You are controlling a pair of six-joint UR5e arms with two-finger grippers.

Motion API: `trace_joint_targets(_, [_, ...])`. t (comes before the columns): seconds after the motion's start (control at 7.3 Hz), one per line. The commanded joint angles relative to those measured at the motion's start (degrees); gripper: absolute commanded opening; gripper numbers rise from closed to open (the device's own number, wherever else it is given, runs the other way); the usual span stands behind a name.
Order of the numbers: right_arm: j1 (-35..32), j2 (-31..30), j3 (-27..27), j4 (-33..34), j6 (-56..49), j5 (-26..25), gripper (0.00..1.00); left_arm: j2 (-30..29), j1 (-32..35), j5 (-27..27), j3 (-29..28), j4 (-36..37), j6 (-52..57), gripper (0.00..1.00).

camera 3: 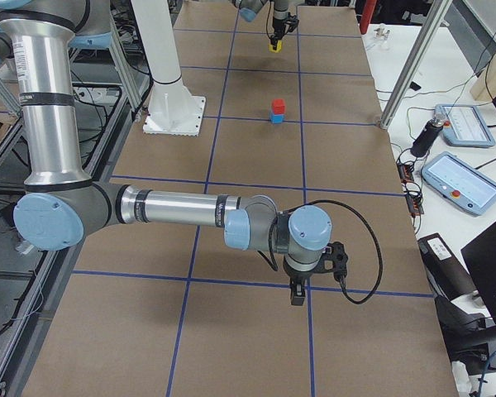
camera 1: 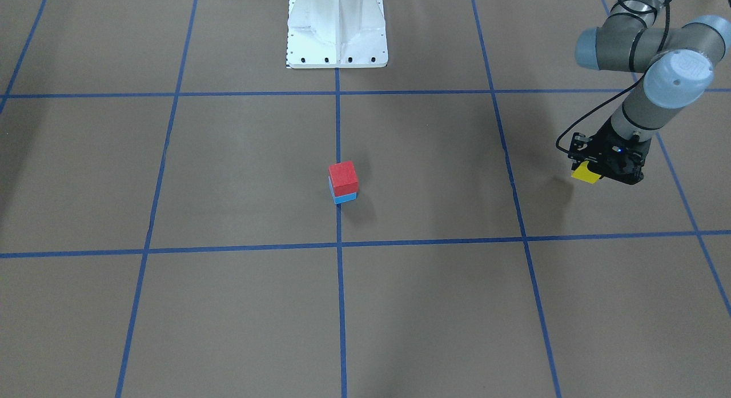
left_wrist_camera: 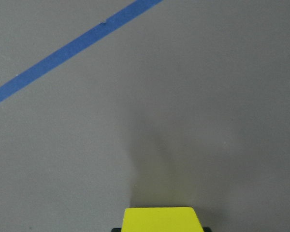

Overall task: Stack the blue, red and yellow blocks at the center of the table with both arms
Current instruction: 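Lower the left gripper onto the yellow cube and close it, then carry the yellow cube with the left gripper above the red cube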

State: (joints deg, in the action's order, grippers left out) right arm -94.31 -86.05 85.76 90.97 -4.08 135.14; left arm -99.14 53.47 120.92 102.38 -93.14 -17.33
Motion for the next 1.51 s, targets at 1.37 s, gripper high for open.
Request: trace_joint_targets(1.37, [0.09,0.1,0.11,-0.09,-0.05,0.04,1.0,-47.11,-12.33,6.52,-18.97,14.93,-53.93,0.0])
